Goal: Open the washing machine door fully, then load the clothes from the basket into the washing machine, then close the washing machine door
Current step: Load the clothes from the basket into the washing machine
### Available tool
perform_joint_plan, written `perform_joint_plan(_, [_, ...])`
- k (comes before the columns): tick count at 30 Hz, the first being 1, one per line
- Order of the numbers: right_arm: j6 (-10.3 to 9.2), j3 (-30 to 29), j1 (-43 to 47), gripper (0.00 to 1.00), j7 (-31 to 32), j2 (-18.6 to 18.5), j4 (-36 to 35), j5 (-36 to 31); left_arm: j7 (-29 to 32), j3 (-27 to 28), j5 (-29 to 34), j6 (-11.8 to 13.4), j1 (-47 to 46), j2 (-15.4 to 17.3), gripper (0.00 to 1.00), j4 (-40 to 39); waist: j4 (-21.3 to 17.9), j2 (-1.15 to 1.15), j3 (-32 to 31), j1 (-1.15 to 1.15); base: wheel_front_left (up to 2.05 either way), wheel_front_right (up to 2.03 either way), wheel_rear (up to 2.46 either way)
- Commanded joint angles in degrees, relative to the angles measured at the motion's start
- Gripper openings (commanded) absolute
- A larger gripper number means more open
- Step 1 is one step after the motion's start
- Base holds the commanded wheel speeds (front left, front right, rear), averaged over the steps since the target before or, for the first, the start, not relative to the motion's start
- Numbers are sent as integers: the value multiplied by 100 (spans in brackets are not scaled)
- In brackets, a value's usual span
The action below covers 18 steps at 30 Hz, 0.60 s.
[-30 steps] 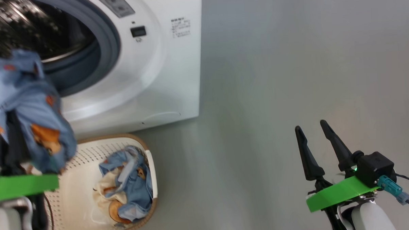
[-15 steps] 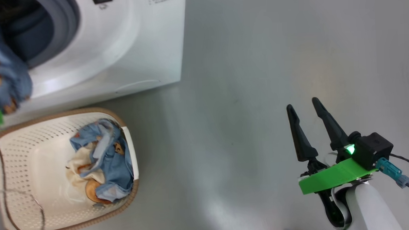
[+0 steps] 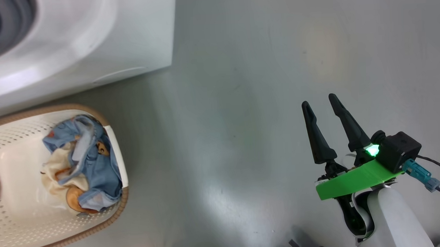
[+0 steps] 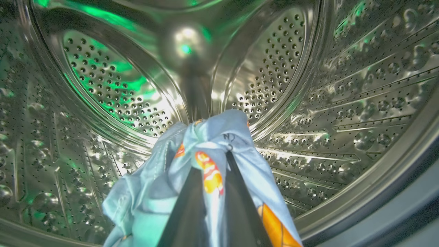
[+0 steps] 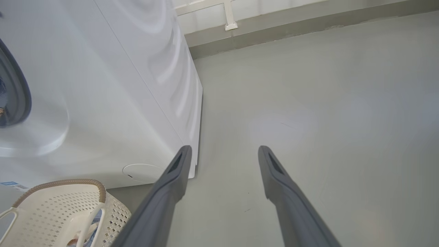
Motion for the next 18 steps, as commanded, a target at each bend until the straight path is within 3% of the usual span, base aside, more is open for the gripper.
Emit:
perform_joint_plan(1, [51, 156, 32, 100, -28, 1, -81, 93, 148, -16, -91, -18, -207, 421, 0, -56, -107, 0, 184, 0, 0, 0, 0])
perform_joint_plan(10, [51, 316, -162, 100, -28, 1, -69, 244, 889, -298, -585, -18, -1074, 712, 0, 309, -198, 0, 697, 0, 0, 0, 0])
perform_joint_plan(18, [51, 435, -345, 100, -28, 1, -98, 402, 809, -576, -808, -18, -1696, 1199, 0, 227, -296, 0, 1143, 0, 0, 0, 0])
